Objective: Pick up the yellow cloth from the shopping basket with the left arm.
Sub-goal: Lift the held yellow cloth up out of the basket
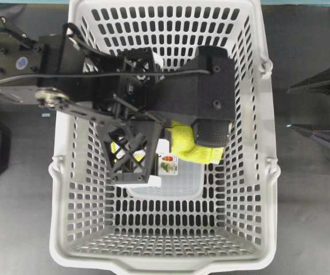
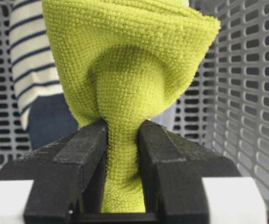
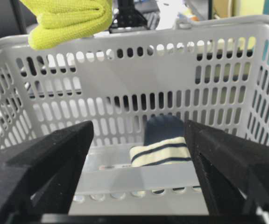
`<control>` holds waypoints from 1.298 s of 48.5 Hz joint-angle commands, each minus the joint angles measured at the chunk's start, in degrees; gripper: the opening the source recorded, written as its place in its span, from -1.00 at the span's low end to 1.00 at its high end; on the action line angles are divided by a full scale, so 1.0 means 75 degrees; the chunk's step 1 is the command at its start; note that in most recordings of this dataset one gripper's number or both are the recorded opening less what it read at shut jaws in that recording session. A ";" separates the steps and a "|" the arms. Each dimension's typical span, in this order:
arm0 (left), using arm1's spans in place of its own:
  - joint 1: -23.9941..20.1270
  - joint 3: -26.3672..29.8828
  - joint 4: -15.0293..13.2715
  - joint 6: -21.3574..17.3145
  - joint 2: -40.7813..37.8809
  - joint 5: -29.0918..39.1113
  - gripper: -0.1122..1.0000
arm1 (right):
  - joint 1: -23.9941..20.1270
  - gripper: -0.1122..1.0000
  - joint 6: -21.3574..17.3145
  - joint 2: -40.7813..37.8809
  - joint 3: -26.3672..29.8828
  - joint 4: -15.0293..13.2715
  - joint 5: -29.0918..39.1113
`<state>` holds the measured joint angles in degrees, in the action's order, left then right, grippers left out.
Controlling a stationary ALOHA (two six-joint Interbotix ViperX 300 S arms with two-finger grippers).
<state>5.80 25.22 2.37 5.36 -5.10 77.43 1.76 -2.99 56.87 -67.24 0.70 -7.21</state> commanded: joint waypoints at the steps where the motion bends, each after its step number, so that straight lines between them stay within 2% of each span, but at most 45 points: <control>1: -0.0105 0.0152 0.0023 0.0035 0.0117 0.0023 -0.48 | 0.0012 0.55 -0.0012 -0.0035 0.0094 0.0023 -0.0035; 63: -0.0164 0.0023 0.0023 -0.0035 -0.0105 0.0129 -0.48 | 0.0012 0.55 0.0012 -0.0035 0.0094 0.0023 -0.0035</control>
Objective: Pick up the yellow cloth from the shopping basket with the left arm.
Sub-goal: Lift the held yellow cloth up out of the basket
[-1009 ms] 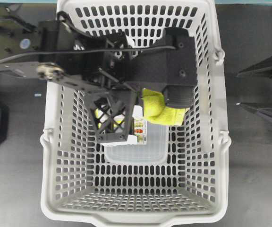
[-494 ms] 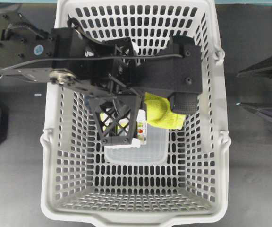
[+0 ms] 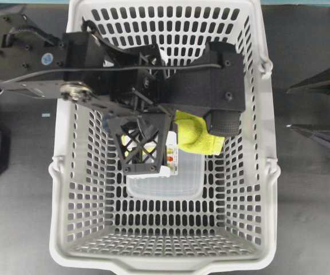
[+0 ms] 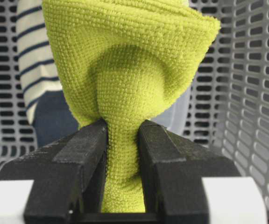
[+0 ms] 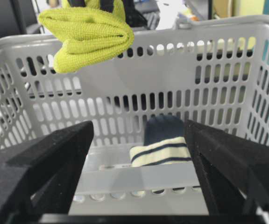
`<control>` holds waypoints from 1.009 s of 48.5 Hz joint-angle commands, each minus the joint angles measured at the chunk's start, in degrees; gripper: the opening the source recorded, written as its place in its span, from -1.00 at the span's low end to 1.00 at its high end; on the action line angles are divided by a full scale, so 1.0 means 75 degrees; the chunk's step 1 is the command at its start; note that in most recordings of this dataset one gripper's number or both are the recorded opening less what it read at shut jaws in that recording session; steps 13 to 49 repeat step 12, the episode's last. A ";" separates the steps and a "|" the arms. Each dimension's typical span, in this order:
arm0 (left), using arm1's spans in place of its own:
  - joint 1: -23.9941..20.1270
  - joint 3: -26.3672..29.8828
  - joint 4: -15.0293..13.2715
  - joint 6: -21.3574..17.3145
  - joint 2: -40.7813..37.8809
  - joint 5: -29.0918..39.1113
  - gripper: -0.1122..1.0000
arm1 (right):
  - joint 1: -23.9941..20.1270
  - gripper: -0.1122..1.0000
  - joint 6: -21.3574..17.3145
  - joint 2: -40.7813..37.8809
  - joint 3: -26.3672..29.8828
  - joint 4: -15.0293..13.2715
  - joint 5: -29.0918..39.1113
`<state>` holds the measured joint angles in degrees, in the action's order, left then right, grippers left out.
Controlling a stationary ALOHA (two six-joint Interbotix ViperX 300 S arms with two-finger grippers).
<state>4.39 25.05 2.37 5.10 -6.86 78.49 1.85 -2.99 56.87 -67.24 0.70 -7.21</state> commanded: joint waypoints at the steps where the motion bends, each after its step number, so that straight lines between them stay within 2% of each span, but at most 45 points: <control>1: 0.0023 0.0035 0.0023 0.0000 0.0129 -0.0012 -0.48 | 0.0000 0.55 0.0012 -0.0035 0.0094 0.0023 -0.0035; 49: 0.0047 -0.0047 0.0023 0.0000 0.0141 0.0000 -0.48 | 0.0000 0.55 0.0012 -0.0035 0.0094 0.0023 -0.0023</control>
